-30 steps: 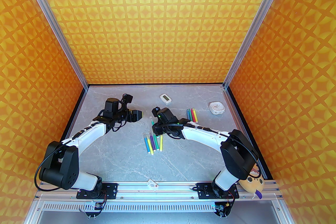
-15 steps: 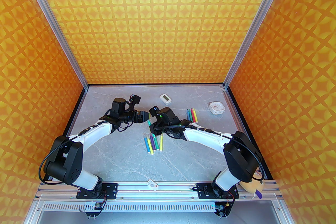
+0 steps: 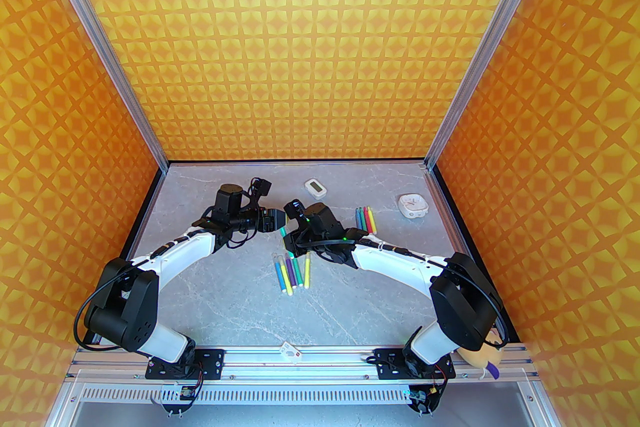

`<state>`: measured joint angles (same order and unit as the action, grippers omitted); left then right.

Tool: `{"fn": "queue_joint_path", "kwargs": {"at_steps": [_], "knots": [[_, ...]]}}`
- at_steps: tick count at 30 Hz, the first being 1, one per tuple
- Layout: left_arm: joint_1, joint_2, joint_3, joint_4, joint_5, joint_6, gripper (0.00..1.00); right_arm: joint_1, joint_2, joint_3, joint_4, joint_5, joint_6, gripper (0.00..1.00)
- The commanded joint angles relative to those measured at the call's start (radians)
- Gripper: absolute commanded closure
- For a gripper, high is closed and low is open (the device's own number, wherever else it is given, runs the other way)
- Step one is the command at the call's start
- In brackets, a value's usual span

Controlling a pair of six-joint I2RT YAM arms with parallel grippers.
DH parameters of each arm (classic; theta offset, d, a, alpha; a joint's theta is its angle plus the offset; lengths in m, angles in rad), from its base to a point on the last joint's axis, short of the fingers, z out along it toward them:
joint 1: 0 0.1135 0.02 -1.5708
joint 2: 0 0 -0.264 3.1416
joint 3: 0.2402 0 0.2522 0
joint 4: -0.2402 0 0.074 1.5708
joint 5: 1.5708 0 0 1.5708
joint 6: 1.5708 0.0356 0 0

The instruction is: Open the pen caps

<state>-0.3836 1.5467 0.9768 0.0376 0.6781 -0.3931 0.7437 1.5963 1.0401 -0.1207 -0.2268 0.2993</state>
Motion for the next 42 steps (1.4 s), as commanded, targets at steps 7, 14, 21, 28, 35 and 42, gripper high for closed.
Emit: {"fn": "queue_joint_path", "kwargs": {"at_steps": [7,14,21,28,35,42], "knots": [[-0.011,0.023,0.029,-0.023,0.034,-0.003,0.56,-0.003,-0.041,-0.026,0.039,0.038,-0.017,1.0],[-0.011,0.025,0.039,-0.031,0.036,-0.001,0.65,-0.003,-0.039,-0.028,0.039,0.046,-0.02,1.0],[-0.012,0.027,0.045,-0.029,0.05,-0.013,0.78,-0.003,-0.047,-0.041,0.054,0.066,-0.02,1.0],[-0.011,0.032,0.049,-0.019,0.067,-0.029,0.87,-0.003,-0.059,-0.062,0.075,0.087,-0.02,0.85],[-0.012,0.024,0.057,-0.001,0.092,-0.055,0.93,-0.003,-0.05,-0.084,0.121,0.076,-0.012,0.69],[-0.012,0.012,0.057,0.022,0.119,-0.08,0.94,-0.003,-0.041,-0.094,0.152,0.065,-0.009,0.69]]}}
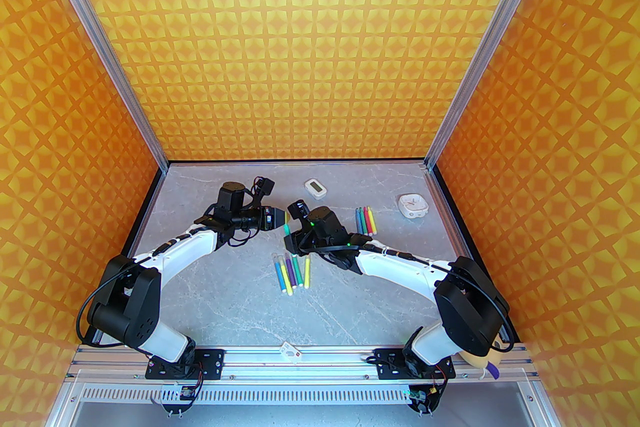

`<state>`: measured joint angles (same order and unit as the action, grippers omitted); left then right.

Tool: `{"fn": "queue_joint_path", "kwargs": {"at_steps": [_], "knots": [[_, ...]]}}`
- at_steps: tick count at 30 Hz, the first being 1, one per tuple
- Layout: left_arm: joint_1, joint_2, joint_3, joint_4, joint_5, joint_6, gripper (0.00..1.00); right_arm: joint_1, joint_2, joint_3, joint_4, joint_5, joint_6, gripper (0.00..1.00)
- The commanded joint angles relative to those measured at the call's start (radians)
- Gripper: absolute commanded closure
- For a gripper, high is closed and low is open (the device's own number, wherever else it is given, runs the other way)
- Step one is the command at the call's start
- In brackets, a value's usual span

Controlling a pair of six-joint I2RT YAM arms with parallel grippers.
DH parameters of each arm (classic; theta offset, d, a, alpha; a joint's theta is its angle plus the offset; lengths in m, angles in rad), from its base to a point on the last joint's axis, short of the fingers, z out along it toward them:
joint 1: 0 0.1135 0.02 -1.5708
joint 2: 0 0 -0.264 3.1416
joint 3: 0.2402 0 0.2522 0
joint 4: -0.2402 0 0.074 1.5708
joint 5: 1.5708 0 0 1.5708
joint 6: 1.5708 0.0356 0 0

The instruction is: Open the pen caps

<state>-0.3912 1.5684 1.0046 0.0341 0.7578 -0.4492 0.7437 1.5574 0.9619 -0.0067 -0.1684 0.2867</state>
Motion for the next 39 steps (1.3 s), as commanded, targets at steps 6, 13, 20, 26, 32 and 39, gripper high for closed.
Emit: {"fn": "queue_joint_path", "kwargs": {"at_steps": [6,13,20,26,32,39], "knots": [[-0.004,-0.013,0.028,0.049,0.056,-0.045,0.95,-0.003,-0.001,-0.019,0.049,0.005,0.002,0.73],[-0.003,-0.024,0.024,0.074,0.055,-0.048,1.0,-0.003,-0.017,-0.041,0.036,0.001,0.002,0.88],[0.013,-0.044,0.018,0.131,0.0,-0.085,1.0,-0.003,-0.068,-0.103,0.029,-0.036,-0.01,1.0],[0.027,-0.029,0.043,0.125,-0.044,-0.111,1.0,-0.002,-0.107,-0.15,-0.005,-0.091,-0.04,1.0],[0.038,-0.035,0.039,0.14,-0.092,-0.128,1.0,-0.003,-0.141,-0.198,-0.009,-0.107,-0.047,1.0],[0.056,-0.039,0.047,0.138,-0.1,-0.156,1.0,-0.003,-0.157,-0.24,-0.018,-0.111,-0.049,1.0]]}}
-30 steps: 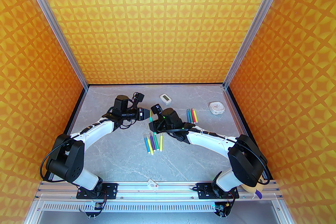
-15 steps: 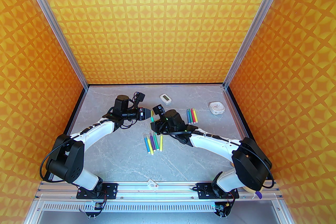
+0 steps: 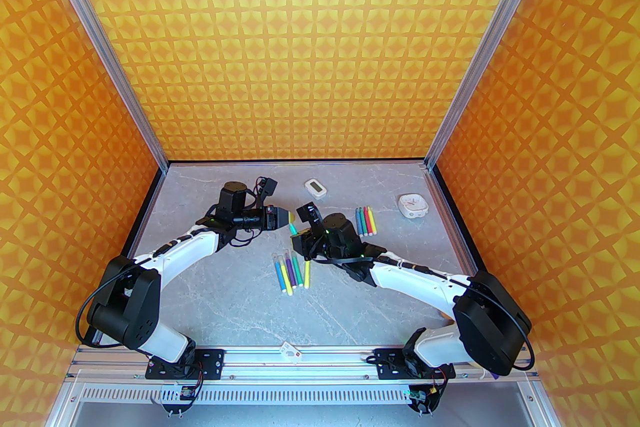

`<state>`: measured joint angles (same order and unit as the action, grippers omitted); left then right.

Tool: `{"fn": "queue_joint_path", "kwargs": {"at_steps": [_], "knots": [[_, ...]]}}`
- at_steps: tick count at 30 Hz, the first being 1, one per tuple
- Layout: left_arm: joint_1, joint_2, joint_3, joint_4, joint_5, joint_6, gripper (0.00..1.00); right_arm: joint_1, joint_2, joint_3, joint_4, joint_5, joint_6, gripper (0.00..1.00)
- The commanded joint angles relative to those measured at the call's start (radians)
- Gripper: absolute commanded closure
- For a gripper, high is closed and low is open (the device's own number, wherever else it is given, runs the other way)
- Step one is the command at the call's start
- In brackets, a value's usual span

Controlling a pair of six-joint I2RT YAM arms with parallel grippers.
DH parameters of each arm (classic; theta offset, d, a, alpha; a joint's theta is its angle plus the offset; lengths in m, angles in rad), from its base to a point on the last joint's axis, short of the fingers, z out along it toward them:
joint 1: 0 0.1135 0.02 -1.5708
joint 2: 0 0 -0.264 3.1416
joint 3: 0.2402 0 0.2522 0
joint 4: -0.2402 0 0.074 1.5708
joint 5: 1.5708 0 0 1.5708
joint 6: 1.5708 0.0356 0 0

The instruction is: Open the pen caps

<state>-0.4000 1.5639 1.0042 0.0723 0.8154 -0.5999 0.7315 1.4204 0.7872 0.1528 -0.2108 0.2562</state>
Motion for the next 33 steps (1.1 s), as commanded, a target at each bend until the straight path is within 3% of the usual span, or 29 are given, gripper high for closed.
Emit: {"fn": "queue_joint_path", "kwargs": {"at_steps": [1,22,26,33], "knots": [[0.067,-0.035,0.045,0.102,-0.157,-0.009,1.0,0.009,-0.026,-0.073,-0.173,-0.068,-0.018,1.0],[0.102,-0.021,0.069,0.122,-0.154,-0.029,1.0,0.008,-0.191,-0.196,-0.104,0.01,-0.053,1.0],[0.104,-0.031,0.104,-0.004,-0.166,0.067,1.0,-0.001,-0.2,-0.175,-0.148,0.095,-0.061,1.0],[0.104,-0.031,0.184,-0.38,-0.356,0.265,1.0,-0.062,-0.155,-0.114,-0.208,0.225,-0.051,1.0]]}}
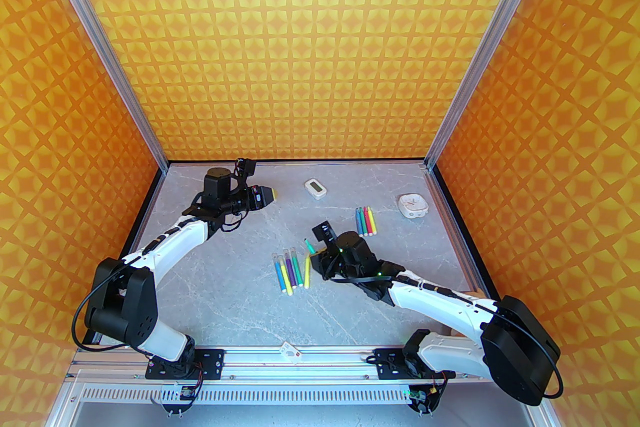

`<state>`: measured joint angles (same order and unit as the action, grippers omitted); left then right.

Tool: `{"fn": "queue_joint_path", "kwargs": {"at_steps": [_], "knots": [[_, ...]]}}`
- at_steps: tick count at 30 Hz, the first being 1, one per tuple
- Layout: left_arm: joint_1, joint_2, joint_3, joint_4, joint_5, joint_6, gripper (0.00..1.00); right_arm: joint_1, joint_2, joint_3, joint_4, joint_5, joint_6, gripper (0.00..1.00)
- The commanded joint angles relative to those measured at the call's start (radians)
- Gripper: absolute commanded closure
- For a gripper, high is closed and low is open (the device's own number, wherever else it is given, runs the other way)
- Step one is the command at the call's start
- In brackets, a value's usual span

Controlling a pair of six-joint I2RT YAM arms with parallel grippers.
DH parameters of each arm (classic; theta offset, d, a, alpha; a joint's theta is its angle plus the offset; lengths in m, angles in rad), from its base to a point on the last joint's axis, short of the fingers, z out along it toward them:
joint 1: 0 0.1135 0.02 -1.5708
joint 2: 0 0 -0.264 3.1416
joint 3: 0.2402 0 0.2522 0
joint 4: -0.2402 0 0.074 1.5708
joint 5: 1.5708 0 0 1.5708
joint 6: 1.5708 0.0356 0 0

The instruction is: Open the pen caps

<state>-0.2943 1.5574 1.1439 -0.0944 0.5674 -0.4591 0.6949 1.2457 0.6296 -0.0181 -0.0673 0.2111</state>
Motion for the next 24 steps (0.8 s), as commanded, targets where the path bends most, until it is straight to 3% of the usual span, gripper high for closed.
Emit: {"fn": "queue_joint_path", "kwargs": {"at_steps": [1,10,24], "knots": [[-0.002,-0.017,0.056,-0.257,-0.138,0.147,1.0,-0.039,0.027,0.057,-0.047,0.093,-0.005,1.0],[-0.002,0.082,0.131,-0.479,-0.411,0.23,1.0,-0.146,0.155,0.231,-0.204,0.264,0.009,1.0],[-0.002,0.251,0.198,-0.574,-0.586,0.294,1.0,-0.268,0.435,0.474,-0.401,0.418,0.039,1.0]]}}
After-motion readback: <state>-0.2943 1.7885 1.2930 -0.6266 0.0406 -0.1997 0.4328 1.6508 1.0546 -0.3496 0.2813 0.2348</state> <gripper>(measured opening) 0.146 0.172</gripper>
